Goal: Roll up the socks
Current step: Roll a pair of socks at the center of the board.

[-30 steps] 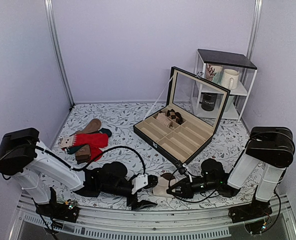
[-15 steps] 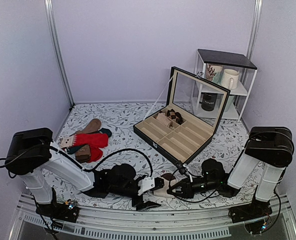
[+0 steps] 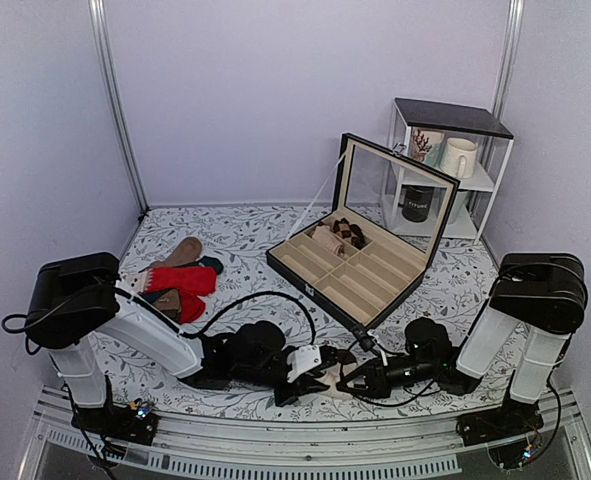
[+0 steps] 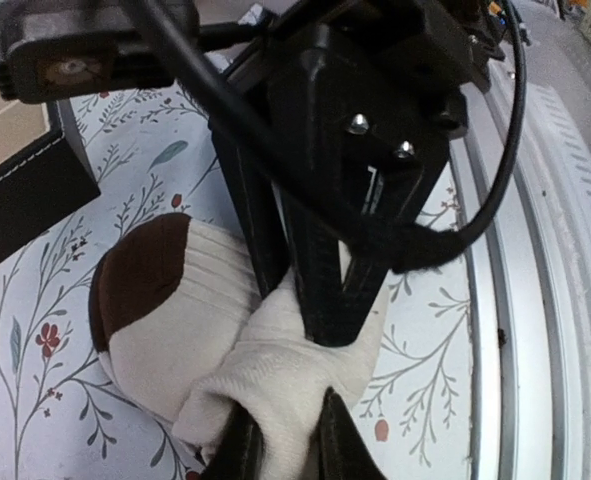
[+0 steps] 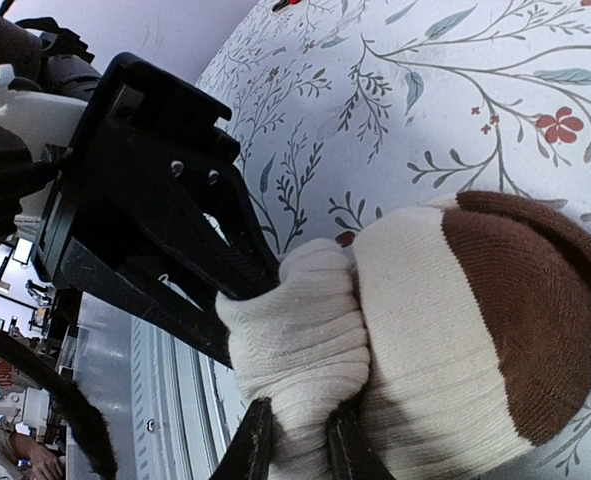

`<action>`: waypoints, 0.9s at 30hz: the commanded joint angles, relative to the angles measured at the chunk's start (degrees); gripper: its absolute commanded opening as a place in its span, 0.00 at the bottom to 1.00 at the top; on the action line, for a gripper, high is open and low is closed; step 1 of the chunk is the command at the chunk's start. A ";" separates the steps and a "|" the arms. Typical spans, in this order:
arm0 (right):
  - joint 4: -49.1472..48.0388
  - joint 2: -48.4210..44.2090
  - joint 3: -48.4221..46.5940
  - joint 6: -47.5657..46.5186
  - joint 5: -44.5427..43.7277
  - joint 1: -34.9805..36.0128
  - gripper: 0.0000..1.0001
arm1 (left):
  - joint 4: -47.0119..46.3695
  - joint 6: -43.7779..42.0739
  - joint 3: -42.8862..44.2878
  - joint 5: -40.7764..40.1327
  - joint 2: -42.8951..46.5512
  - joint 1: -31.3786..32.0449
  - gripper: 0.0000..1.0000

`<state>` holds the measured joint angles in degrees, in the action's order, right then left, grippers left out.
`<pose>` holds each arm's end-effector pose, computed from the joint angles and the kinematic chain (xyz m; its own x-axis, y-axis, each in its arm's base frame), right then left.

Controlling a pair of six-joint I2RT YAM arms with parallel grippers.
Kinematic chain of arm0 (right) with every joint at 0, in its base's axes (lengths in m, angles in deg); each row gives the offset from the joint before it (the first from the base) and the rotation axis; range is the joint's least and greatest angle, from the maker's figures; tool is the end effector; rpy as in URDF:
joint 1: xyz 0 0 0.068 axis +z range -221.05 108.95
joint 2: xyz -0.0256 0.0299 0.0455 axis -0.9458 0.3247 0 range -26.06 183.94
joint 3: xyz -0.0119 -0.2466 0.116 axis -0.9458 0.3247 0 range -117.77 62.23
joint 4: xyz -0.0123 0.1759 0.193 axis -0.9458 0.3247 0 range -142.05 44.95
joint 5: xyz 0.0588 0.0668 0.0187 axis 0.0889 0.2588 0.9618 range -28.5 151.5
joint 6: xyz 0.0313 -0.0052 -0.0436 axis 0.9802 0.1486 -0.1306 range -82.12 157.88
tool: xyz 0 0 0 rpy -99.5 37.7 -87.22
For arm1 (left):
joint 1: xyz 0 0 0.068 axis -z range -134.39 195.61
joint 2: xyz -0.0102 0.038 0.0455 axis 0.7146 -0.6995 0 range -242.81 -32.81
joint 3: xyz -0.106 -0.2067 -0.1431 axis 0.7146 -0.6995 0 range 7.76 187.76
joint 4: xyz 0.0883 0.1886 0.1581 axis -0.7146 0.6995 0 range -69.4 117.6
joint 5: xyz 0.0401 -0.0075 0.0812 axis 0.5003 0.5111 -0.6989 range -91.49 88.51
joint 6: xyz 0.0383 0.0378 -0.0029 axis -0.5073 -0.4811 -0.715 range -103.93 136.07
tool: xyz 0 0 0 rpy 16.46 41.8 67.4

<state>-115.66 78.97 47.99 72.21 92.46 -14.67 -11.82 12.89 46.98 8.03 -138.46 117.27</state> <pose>0.1166 0.2083 0.0749 -0.7545 -0.2612 -0.6021 -0.6563 0.2920 0.6958 0.0996 -0.3194 0.1062 -0.1214 0.5400 -0.8328 0.9875 0.1506 -0.0463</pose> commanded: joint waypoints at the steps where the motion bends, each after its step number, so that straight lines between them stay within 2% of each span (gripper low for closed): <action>1: 16.86 2.92 0.92 -0.65 -1.04 0.16 0.17 | 7.36 1.75 -0.96 8.19 -3.78 2.53 0.17; 3: 17.54 2.86 0.48 -0.74 -0.89 -0.08 0.17 | 7.30 2.18 -1.43 7.25 -3.63 3.04 0.36; 5: 18.12 2.68 0.21 -0.90 -0.82 -0.28 0.17 | 7.20 2.28 -1.69 6.72 -3.65 3.50 0.41; 7: 18.51 2.63 0.07 -1.06 -0.79 -0.42 0.17 | 7.38 2.24 -1.67 6.33 -3.87 3.80 0.49; 11: 19.36 2.51 -0.05 -1.40 -0.13 -0.70 0.17 | 8.84 1.51 -0.52 4.42 -5.58 4.40 0.55; 14: 20.24 2.02 -0.18 -1.79 0.40 -0.95 0.17 | 11.68 0.96 1.77 3.46 -8.43 4.84 0.55; 17: 21.24 1.12 -0.32 -2.23 1.40 -1.18 0.17 | 13.71 1.23 2.80 3.22 -10.04 5.16 0.50; 20: 23.16 0.09 -0.79 -3.17 1.97 -1.43 0.17 | 14.96 2.64 2.82 3.57 -10.94 5.32 0.41; 22: 24.56 -0.19 -1.33 -3.84 2.23 -1.72 0.17 | 15.86 3.63 2.70 3.91 -11.32 5.46 0.29; 25: 25.88 -0.13 -2.17 -4.72 2.50 -2.10 0.17 | 17.14 5.54 2.26 4.31 -11.23 5.69 0.00; 27: 26.38 0.14 -2.60 -5.24 2.82 -2.57 0.17 | 17.53 6.83 1.65 4.85 -10.68 5.95 0.00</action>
<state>-105.67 75.52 46.11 70.22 97.51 -18.06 -9.90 15.27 50.76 5.34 -142.46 118.84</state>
